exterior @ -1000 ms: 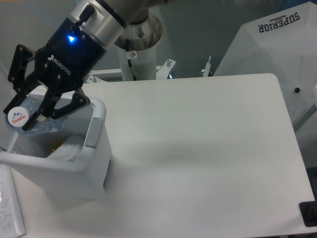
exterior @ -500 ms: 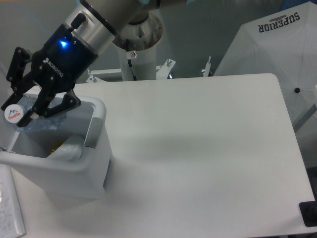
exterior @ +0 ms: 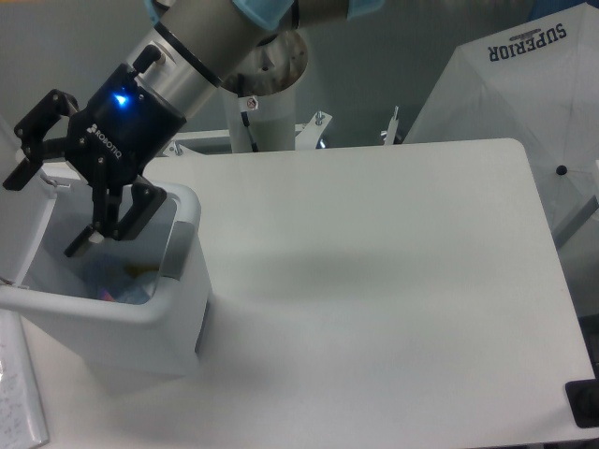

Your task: Place the trash in the trash can

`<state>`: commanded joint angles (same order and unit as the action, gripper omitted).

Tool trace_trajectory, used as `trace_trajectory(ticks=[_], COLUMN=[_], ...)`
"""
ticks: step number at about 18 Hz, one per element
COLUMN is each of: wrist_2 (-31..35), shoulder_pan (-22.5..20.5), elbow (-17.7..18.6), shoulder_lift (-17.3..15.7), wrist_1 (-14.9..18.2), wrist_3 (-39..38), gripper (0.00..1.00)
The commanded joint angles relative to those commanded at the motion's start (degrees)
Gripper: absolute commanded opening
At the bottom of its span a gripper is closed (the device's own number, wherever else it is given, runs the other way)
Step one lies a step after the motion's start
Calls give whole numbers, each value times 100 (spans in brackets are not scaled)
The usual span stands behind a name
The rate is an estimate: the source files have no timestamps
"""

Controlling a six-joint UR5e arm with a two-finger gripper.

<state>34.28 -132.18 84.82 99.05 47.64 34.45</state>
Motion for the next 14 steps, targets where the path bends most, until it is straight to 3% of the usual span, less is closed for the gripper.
trace_trajectory(ticks=[7, 11, 14], wrist_2=[9, 140, 578], shoulder_pan=[-755, -1204, -1275], elbow=[-483, -484, -483], shoulder_lift=[53, 175, 228], wrist_1=[17, 88, 184], wrist_3=[-53, -35, 0], gripper=[100, 100, 100])
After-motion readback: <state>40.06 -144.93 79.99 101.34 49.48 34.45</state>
